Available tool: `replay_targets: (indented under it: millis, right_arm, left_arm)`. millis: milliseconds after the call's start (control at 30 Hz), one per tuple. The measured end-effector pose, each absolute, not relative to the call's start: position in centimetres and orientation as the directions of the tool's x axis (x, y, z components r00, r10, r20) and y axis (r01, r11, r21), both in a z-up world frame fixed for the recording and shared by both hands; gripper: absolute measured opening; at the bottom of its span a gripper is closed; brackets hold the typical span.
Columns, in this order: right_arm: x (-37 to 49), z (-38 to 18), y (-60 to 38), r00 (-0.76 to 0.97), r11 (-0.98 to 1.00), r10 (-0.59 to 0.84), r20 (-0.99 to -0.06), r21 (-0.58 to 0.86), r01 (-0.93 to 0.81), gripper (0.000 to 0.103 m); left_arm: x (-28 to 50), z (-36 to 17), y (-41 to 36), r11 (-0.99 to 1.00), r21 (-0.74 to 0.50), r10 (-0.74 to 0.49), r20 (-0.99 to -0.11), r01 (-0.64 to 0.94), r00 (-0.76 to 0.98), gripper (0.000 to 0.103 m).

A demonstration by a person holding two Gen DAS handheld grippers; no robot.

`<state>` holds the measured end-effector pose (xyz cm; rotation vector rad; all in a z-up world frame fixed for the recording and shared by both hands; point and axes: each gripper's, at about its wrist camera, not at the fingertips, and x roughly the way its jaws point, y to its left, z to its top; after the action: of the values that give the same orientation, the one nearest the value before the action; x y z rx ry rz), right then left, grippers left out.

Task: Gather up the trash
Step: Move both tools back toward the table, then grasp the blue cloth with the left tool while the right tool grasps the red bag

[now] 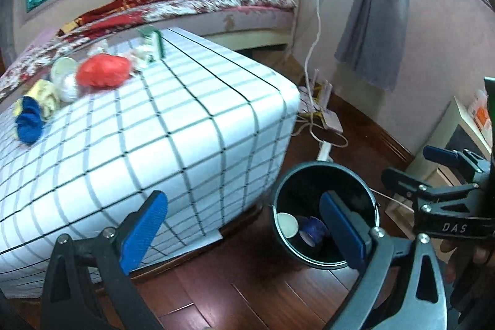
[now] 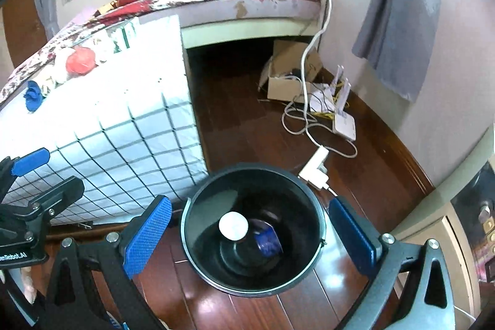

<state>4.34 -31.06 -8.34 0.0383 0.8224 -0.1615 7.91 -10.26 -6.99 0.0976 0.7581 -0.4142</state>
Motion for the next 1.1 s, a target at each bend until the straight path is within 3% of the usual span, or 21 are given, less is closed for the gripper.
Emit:
replay_targets:
  millis: [400,667,900,1100]
  right_arm:
    - [6.0,-4.0,-24.8,0.733,0.998,-0.056,-0.678,-0.037,0.042,0.103]
    - [8.1,-2.8,-19.7,0.769,0.996,0.040,-0.638,-0.032,-0.078,0.103]
    - [11.2,-2.1,-15.6,0.784,0.982,0.154,-0.601,0.006,-0.189,0.103]
    - [16.7,-1.7,-12.0,0.772,0.966,0.184,-0.609,-0.033,-0.256,0.103]
  left_arm:
    - [7.7,-3.8,-4.3,0.960,-0.036,-0.239,-0.622,0.278,0.746,0.102]
    - [8.2,-3.2,1.5,0.990,-0.007,-0.116,-0.603,0.140,0.790,0.102]
    - [10.1,-3.6,7.2,0.998,-0.053,-0.065,-0.606,0.041,0.793,0.102]
    - [14.3,-4.1,10.5,0.997,-0.064,-0.007,-0.621,-0.042,0.784,0.092]
